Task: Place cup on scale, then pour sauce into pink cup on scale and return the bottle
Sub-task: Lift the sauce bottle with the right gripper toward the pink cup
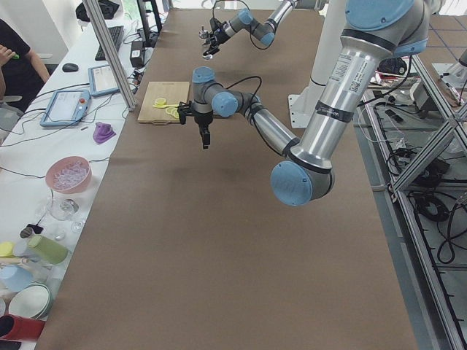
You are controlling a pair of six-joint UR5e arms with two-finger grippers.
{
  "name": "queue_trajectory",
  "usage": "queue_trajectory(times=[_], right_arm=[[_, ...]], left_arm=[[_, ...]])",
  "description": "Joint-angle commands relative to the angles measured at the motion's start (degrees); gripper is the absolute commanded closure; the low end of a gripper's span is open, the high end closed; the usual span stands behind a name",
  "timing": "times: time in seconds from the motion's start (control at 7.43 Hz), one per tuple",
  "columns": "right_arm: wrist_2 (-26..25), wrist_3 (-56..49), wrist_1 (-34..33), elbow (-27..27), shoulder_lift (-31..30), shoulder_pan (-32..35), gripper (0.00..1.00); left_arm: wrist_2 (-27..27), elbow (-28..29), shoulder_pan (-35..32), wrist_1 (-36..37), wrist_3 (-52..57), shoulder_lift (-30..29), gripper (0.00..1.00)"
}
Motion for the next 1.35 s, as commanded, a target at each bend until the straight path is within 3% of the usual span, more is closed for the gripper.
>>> queue_trajectory(times=[0.0,0.27,0.54,0.81,1.21], right_arm=[[-13.6,-5.0,-8.8,1.0,0.5,-7.2,1.00],[-21.7,-5.3,-22.9,1.0,6.1,-11.5,1.00],[-27.7,-5.3,-32.3,1.0,8.0,-14.6,1.00],[-29.8,-5.3,-37.4,0.8,9.9,-15.7,1.00],[-31.8,-5.2,-38.8,-2.5,11.8,-16.5,1.00]], left_arm=[[0.0,-1.2,-1.3,0.2,0.8,1.4,0.01],[-0.1,-1.3,-2.7,0.0,4.7,3.9,0.01],[0.0,-0.9,-3.5,-0.1,6.7,4.8,0.01],[0.0,-0.8,-3.5,-0.1,6.8,5.3,0.01],[0.0,-0.6,-3.6,-1.0,6.9,6.8,0.01]])
